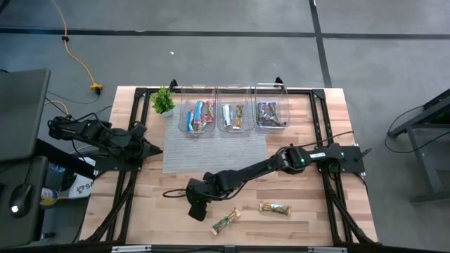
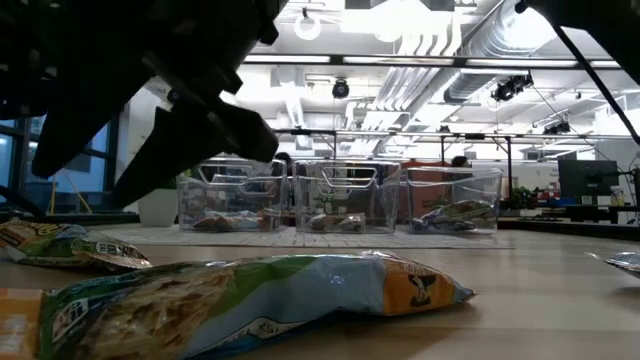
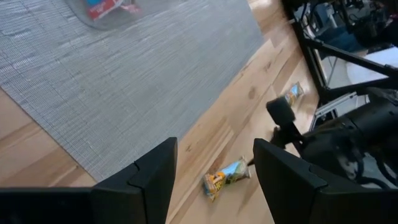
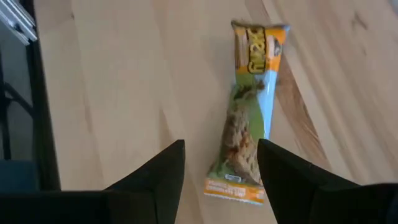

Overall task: Pick and place Granola Bars by type
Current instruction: Put the yellow granola bar into the middle transparent bin

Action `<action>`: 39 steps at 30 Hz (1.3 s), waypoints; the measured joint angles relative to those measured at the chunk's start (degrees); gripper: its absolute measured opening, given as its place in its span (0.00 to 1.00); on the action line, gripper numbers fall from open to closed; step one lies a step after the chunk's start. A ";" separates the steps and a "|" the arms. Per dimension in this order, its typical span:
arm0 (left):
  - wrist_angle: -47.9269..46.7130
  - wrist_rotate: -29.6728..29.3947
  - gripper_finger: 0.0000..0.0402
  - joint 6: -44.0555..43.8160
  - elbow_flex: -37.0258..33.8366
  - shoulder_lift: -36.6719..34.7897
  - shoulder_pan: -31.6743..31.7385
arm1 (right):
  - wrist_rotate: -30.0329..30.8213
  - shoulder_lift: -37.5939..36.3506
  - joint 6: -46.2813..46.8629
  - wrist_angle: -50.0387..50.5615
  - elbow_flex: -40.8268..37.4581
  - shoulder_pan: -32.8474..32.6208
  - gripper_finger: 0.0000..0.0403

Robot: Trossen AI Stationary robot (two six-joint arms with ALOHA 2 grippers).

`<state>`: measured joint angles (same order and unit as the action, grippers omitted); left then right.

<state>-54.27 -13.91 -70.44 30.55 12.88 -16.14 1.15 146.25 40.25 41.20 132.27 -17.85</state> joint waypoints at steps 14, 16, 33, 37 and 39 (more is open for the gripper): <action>-0.77 0.23 0.51 2.28 0.00 0.00 0.00 | 1.88 1.31 -2.82 -1.86 0.00 1.23 0.46; -0.77 0.28 0.51 2.56 0.00 0.00 0.00 | 1.21 1.80 -2.80 -1.97 0.00 1.36 0.46; -0.85 0.37 0.51 2.92 0.00 0.00 0.00 | -4.42 6.21 1.75 -8.57 0.31 0.97 0.42; -0.88 0.45 0.51 3.10 0.00 0.00 0.00 | -3.21 6.35 1.72 -8.35 0.28 0.39 0.38; -0.86 0.50 0.51 3.13 0.00 0.00 0.00 | -3.25 6.39 1.75 -8.74 0.26 0.35 0.35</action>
<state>-55.14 -13.41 -67.31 30.55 12.88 -16.14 -2.09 152.64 42.00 32.46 132.53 -17.50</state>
